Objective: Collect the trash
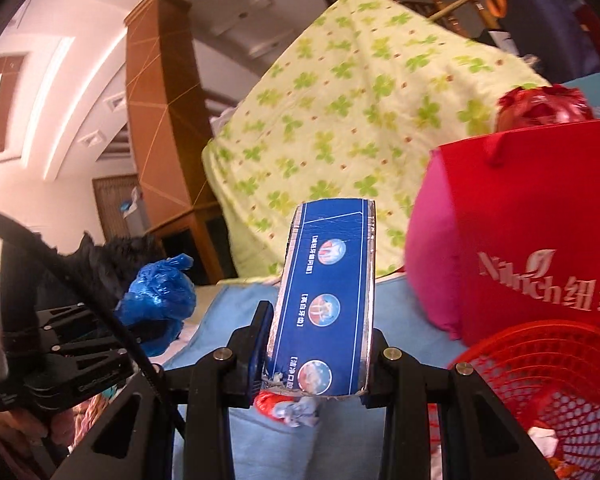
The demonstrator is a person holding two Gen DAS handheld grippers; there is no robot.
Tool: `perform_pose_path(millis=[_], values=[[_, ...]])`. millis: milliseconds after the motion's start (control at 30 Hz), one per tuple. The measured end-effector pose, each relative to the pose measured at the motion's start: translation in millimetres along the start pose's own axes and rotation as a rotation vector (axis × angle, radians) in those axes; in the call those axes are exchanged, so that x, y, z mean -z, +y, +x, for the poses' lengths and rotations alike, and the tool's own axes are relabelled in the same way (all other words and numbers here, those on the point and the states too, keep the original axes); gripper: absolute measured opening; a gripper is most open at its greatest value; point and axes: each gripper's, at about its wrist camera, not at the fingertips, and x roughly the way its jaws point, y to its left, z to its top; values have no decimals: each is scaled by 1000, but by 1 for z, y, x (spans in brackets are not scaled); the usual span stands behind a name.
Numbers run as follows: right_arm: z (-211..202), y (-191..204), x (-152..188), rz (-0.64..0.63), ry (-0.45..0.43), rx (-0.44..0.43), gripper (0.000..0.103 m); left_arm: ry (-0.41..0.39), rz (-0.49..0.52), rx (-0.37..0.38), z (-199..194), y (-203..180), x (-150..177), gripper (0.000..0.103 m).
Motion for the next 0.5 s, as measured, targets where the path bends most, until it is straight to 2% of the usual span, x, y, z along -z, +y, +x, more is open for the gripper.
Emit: perform_pose_path(millis=[500], values=[[-33,-62,-10,95,-48,67,38,-40,98,62,-13,-62,-27,34]])
